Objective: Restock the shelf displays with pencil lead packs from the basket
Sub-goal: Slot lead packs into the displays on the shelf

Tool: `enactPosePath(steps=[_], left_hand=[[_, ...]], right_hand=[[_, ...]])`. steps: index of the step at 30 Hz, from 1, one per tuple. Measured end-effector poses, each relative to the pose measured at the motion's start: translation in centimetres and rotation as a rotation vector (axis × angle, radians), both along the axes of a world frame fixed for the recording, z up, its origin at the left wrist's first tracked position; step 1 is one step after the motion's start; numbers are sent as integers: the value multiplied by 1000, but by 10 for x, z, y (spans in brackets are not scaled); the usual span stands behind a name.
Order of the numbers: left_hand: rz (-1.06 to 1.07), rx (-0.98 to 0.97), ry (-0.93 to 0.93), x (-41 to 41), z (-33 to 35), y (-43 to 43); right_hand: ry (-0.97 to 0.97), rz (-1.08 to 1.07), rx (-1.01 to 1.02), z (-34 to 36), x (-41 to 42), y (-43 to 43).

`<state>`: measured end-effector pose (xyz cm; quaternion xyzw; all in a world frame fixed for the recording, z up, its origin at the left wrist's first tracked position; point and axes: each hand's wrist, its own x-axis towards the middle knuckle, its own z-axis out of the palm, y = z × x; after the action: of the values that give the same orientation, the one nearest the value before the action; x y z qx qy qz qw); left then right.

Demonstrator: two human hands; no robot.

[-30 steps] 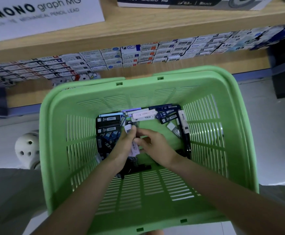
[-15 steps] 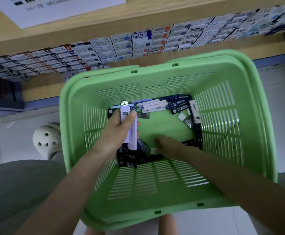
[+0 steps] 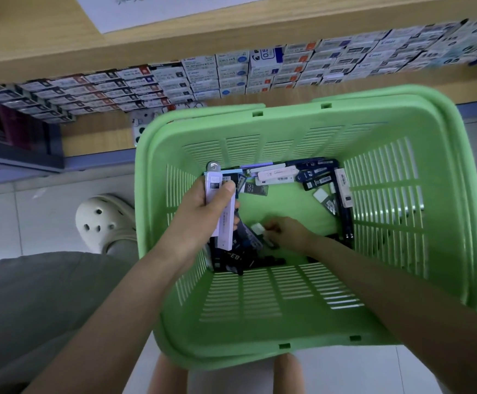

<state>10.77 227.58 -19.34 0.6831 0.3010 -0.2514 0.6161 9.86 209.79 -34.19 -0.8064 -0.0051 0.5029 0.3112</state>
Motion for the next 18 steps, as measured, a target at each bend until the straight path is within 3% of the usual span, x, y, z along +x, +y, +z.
enactPosePath(steps=[3,8,12,18], left_hand=[[-3,2,0,1,4,3],[-19,11,-13,-2,7,5],[-42,27,-25,-5,11,6],[-39,15,-39,-12,14,5]], right_hand=[[100,144,-22,3,-9,18],[93,349,-86,5,-16,34],[171,340,72,11,-16,44],[270,294,2,14,-12,32]])
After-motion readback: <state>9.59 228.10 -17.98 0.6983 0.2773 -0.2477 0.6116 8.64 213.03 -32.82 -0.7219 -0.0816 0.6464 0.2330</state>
